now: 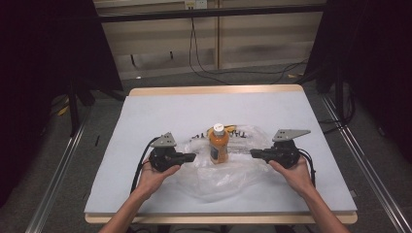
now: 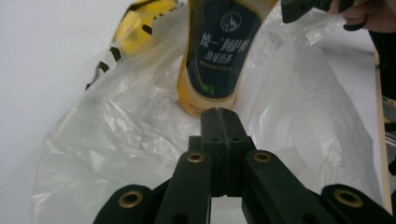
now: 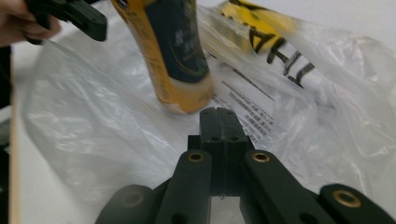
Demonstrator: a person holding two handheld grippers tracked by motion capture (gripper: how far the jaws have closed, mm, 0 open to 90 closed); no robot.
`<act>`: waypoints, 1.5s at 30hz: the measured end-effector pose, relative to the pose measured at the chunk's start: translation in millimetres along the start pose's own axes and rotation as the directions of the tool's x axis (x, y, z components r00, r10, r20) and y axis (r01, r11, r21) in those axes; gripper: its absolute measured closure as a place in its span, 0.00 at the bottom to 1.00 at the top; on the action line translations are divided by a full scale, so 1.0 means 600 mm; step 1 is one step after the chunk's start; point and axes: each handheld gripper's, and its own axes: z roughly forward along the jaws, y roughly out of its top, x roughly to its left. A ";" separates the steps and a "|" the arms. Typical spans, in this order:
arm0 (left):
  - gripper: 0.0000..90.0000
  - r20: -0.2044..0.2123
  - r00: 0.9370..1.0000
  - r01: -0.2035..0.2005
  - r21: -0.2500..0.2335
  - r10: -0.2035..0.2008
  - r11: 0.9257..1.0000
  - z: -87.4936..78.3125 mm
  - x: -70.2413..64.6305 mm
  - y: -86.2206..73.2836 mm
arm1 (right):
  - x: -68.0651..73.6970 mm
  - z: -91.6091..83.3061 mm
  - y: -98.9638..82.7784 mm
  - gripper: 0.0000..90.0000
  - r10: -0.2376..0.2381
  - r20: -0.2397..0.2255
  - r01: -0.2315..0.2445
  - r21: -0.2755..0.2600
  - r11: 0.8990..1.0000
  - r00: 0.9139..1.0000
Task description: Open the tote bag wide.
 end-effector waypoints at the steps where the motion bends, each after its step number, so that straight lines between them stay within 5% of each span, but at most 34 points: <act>1: 1.00 -0.001 1.000 -0.007 -0.013 0.007 1.000 -0.005 0.000 0.000 | 0.001 -0.004 0.001 1.00 0.002 -0.006 -0.002 -0.014 1.000 1.000; 5: 0.91 -0.007 1.000 -0.026 -0.041 0.026 0.999 -0.020 -0.008 0.001 | 0.002 -0.020 0.001 0.78 0.024 -0.003 -0.024 -0.068 0.997 1.000; 8: 0.72 -0.045 0.998 -0.054 -0.062 0.051 0.997 -0.031 -0.021 -0.001 | 0.008 -0.031 0.001 0.60 0.019 -0.007 -0.020 -0.083 0.996 1.000; 14: 0.33 -0.134 0.991 -0.041 -0.108 0.027 0.993 -0.055 -0.032 -0.006 | 0.030 -0.058 -0.002 0.27 0.021 0.050 -0.014 -0.130 0.991 0.999; 19: 0.17 -0.179 0.984 -0.040 -0.128 0.017 0.991 -0.070 -0.034 -0.009 | 0.043 -0.081 -0.002 0.12 0.034 0.081 -0.020 -0.172 0.985 0.996; 34: 0.03 -0.220 0.974 0.030 -0.130 -0.058 0.991 -0.116 -0.049 -0.054 | 0.045 -0.141 -0.056 0.07 0.100 0.142 -0.073 -0.184 0.980 0.985; 36: 0.03 -0.234 0.969 0.056 -0.122 -0.084 0.991 -0.122 -0.053 -0.065 | 0.045 -0.149 -0.065 0.06 0.106 0.154 -0.076 -0.190 0.979 0.982; 39: 0.03 -0.275 0.959 0.036 -0.105 -0.064 0.994 -0.136 -0.059 -0.088 | 0.048 -0.161 -0.079 0.04 0.115 0.202 -0.071 -0.214 0.974 0.973; 45: 0.03 -0.301 0.945 0.084 -0.157 -0.128 0.984 -0.157 -0.054 -0.126 | 0.052 -0.172 -0.100 0.05 0.147 0.242 -0.090 -0.231 0.969 0.959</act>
